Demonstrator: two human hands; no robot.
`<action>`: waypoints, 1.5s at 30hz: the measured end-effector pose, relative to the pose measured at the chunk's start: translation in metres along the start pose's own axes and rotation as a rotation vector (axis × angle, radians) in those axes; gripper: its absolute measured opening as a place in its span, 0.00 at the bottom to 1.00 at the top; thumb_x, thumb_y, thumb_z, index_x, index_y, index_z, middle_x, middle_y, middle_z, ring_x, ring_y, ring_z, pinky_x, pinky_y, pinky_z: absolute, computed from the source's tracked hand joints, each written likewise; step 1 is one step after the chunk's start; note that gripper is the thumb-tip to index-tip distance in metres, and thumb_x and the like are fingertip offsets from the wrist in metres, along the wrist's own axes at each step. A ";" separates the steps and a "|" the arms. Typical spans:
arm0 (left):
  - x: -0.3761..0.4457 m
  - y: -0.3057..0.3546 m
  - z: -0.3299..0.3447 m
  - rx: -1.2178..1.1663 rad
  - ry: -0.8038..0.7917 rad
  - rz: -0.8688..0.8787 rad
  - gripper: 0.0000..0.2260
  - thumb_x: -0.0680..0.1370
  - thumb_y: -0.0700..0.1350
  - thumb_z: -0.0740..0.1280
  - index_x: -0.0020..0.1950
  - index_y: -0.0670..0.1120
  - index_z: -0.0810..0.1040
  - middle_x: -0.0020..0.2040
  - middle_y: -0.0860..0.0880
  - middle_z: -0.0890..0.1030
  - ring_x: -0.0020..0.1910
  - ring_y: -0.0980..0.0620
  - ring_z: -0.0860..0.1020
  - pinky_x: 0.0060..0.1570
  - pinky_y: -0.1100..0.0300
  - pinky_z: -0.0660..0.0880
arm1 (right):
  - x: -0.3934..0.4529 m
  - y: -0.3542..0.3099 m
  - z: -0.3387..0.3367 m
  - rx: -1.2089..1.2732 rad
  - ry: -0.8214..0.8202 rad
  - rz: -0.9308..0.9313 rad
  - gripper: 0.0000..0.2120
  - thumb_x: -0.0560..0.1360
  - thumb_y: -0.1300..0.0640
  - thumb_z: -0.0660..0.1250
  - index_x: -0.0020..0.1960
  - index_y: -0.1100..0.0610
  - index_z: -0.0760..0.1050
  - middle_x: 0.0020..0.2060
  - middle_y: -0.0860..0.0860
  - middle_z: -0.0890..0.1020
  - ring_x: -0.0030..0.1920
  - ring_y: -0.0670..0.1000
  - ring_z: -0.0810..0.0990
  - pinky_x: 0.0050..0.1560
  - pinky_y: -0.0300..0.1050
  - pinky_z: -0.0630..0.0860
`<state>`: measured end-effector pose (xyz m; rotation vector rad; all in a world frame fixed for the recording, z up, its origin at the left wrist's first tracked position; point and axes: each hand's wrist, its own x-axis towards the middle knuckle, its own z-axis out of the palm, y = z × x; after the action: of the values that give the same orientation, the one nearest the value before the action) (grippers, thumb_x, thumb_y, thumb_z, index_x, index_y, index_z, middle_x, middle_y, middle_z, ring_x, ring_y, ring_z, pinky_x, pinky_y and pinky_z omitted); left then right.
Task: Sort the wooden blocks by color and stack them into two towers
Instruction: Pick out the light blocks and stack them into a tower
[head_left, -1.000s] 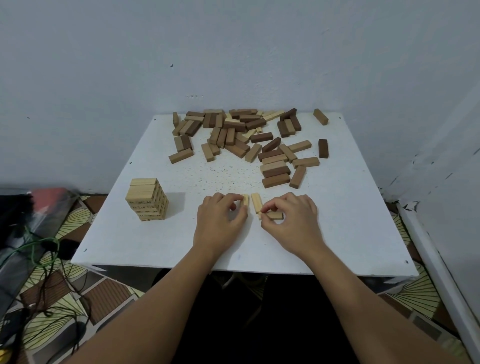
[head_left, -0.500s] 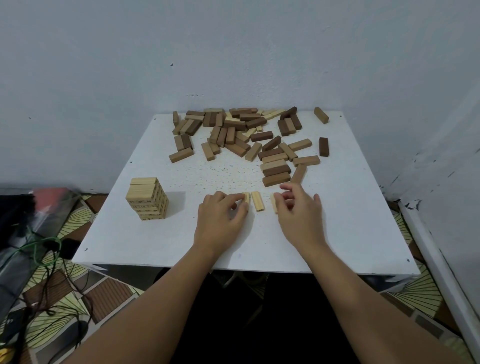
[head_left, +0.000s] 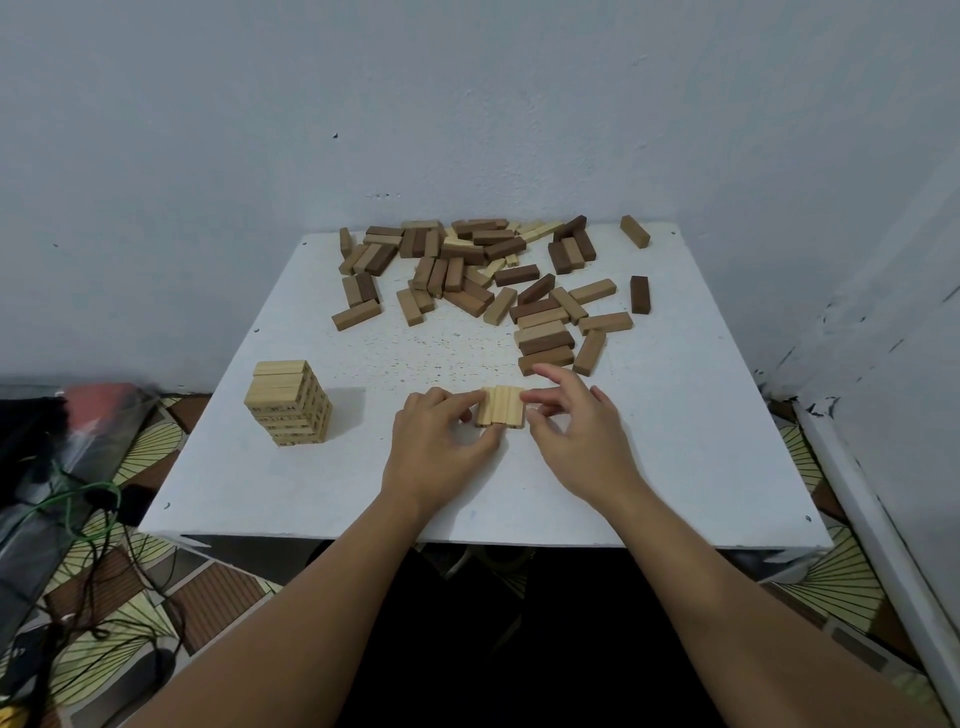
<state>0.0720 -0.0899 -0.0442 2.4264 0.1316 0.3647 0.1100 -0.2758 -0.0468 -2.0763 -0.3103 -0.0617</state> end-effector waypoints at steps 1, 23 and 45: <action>0.000 0.000 -0.001 -0.015 0.000 -0.009 0.20 0.75 0.58 0.73 0.67 0.59 0.82 0.46 0.60 0.78 0.53 0.55 0.72 0.59 0.53 0.72 | 0.000 0.000 0.000 0.004 0.009 0.003 0.21 0.79 0.55 0.70 0.69 0.42 0.72 0.52 0.34 0.83 0.53 0.38 0.80 0.75 0.59 0.64; -0.001 0.000 -0.008 -0.189 -0.029 -0.105 0.21 0.75 0.49 0.77 0.69 0.56 0.80 0.48 0.63 0.83 0.54 0.59 0.76 0.53 0.65 0.74 | 0.014 -0.003 -0.003 -0.371 -0.163 0.106 0.29 0.78 0.37 0.68 0.77 0.37 0.67 0.69 0.44 0.69 0.71 0.50 0.65 0.72 0.48 0.60; -0.011 0.037 0.011 -0.624 0.052 -0.240 0.31 0.81 0.66 0.52 0.81 0.55 0.65 0.78 0.60 0.68 0.76 0.64 0.65 0.80 0.55 0.59 | -0.003 -0.027 0.013 0.744 -0.057 0.287 0.45 0.70 0.24 0.57 0.82 0.39 0.52 0.80 0.40 0.60 0.78 0.38 0.60 0.81 0.47 0.56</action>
<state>0.0652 -0.1274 -0.0308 1.7641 0.2829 0.3034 0.0991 -0.2527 -0.0308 -1.3640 -0.0469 0.2524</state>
